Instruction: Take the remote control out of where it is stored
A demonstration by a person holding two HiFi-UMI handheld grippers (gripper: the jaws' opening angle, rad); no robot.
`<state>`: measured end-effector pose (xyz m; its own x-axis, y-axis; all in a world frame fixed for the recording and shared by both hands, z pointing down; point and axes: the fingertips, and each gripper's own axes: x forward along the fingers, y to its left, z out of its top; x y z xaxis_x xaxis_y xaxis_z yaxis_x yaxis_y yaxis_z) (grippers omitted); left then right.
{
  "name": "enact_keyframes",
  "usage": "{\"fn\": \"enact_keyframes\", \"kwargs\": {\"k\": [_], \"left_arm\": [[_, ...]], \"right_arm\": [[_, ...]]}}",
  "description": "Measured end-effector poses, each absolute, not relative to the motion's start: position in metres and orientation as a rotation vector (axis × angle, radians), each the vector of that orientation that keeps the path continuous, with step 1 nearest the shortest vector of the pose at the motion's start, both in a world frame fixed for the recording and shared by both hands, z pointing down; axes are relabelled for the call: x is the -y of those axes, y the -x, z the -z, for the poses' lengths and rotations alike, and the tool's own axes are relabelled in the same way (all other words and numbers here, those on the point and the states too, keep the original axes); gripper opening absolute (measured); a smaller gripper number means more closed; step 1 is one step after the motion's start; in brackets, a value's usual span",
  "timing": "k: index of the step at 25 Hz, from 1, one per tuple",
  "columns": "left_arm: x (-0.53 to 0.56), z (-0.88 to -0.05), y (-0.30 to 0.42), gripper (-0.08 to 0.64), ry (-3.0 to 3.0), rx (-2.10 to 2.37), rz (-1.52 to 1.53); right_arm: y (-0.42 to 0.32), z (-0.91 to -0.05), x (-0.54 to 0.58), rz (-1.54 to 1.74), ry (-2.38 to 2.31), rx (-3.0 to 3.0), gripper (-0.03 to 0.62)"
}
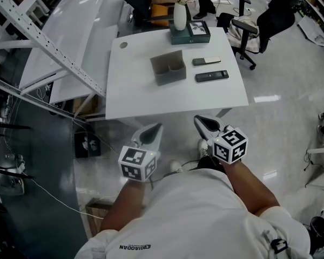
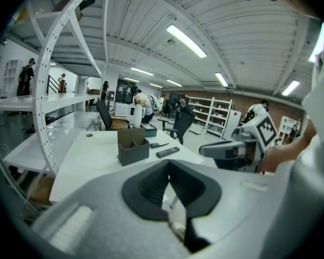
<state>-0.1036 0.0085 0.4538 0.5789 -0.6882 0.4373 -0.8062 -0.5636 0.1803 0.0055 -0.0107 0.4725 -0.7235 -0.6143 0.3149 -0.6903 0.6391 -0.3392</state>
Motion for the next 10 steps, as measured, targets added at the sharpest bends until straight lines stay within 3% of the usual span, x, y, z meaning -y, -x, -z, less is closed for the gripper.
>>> {"fn": "enact_keyframes", "kwargs": {"k": [10], "left_arm": [[-0.0111, -0.4548, 0.1026, 0.003, -2.450, 1.212, -0.453]], "right_arm": [[-0.0072, -0.4717, 0.0084, -0.654, -1.082, 2.686, 0.005]]}}
